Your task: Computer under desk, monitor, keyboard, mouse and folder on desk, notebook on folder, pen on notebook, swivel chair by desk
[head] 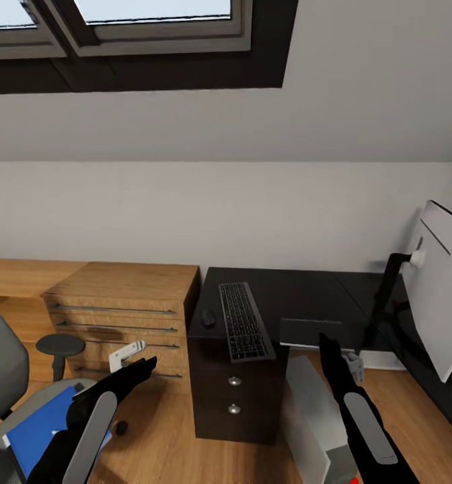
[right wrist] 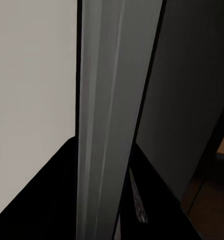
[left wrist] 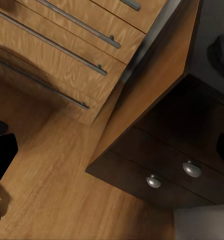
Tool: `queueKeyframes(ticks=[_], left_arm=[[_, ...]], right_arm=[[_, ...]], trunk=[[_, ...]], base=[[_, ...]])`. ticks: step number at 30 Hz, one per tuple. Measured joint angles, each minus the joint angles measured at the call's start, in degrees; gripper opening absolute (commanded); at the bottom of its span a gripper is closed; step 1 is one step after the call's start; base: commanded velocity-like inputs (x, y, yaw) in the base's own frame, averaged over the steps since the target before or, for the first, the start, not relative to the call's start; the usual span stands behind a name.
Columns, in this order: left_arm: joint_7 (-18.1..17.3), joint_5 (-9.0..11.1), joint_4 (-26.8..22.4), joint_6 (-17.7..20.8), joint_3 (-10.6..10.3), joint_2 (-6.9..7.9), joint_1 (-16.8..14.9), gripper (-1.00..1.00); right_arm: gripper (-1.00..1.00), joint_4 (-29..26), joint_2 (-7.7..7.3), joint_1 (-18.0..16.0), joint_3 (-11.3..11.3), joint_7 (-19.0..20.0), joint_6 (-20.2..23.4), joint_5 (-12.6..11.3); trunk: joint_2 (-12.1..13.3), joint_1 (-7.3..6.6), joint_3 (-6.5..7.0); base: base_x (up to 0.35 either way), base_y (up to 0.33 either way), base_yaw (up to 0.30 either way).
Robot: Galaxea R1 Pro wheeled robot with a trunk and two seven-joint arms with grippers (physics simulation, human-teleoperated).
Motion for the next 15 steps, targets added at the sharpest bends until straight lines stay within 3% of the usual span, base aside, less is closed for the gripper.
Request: queueKeyframes(ticks=[15], left_arm=[[0.0,0.0,0.0,0.0,0.0,0.0,0.0,1.0]], right_arm=[[-1.0,-0.6,-0.07,0.0,-0.1,0.7,-0.1,0.3]], trunk=[[-6.0,3.3,-2.69]], base=[[0.0,0.0,0.0]])
